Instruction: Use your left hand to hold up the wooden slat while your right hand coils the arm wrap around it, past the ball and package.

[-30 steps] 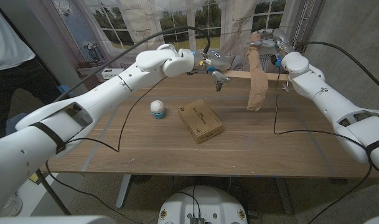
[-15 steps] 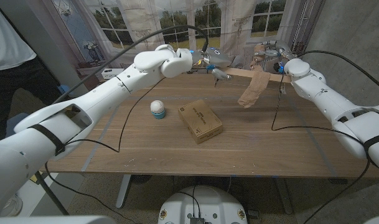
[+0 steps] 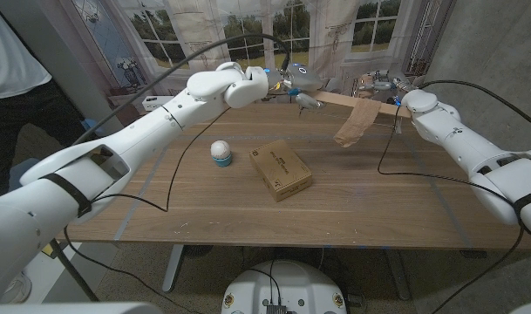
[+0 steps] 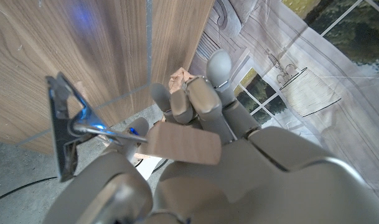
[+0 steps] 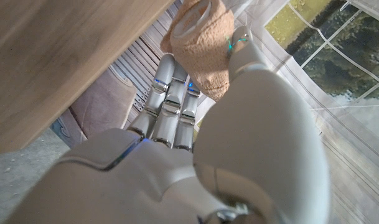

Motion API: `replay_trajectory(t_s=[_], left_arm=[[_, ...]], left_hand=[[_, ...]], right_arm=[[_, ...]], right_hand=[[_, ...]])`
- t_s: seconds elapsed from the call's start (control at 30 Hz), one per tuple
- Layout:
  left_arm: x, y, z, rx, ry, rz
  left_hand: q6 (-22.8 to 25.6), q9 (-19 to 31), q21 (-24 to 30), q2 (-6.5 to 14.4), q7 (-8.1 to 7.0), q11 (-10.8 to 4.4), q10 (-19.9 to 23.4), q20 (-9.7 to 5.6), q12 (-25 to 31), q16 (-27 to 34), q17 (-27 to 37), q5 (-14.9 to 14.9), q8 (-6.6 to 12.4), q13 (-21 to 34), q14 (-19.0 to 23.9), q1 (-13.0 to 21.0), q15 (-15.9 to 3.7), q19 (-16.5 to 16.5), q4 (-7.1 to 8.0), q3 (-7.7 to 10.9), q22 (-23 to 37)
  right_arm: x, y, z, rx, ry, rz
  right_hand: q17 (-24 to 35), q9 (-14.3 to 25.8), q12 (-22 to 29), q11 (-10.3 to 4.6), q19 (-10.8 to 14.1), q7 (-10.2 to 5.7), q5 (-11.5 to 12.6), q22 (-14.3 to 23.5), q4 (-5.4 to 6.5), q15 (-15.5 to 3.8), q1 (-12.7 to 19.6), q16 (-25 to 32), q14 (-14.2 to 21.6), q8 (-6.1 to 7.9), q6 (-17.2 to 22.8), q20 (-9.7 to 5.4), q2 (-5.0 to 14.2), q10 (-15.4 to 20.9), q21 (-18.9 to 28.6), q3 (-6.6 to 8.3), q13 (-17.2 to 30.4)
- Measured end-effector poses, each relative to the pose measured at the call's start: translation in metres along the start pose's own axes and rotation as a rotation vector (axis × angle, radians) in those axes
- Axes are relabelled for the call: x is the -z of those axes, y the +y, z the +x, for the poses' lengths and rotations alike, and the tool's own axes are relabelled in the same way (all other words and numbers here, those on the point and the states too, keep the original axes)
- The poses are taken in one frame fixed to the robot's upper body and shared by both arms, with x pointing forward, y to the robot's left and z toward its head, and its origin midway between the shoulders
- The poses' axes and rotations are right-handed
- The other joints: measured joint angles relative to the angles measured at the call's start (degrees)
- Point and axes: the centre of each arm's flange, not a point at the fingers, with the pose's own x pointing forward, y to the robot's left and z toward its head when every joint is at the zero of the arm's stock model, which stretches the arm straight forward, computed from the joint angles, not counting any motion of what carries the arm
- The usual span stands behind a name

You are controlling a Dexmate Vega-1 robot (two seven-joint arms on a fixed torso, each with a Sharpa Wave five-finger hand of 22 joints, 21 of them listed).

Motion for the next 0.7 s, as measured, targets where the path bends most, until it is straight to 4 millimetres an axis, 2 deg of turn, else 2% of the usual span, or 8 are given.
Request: replay_trajectory(t_s=[0.2, 0.7], left_arm=[[0.003, -0.001, 0.002, -0.008, 0.005, -0.012], [0.007, 0.0, 0.003, -0.026, 0.006, -0.055]], left_hand=[[0.0, 0.0, 0.0, -0.06, 0.0, 0.08, 0.08, 0.0, 0.0, 0.0, 0.0, 0.0, 0.0, 0.0, 0.01, -0.05, 0.01, 0.0, -0.08, 0.08, 0.14], [0.03, 0.0, 0.0, -0.07, -0.03, 0.07, 0.29, 0.0, 0.0, 0.0, 0.0, -0.15, 0.39, 0.0, 0.11, -0.03, 0.09, 0.0, -0.08, 0.04, 0.44]], right_arm=[[0.014, 0.005, -0.009, -0.005, 0.004, 0.034], [0.028, 0.022, -0.032, 0.043, -0.012, 0.03]], right_hand=[[0.25, 0.0, -0.02, 0.0, -0.03, 0.0, -0.03, 0.0, -0.01, 0.09, 0.0, -0.18, 0.1, -0.05, 0.0, 0.03, 0.0, 0.0, 0.0, -0.01, 0.05], [0.24, 0.24, -0.54, -0.01, -0.04, 0.0, -0.16, 0.0, -0.08, 0.09, 0.0, -0.4, 0.11, -0.27, 0.0, 0.03, 0.0, 0.01, 0.0, -0.08, 0.46]])
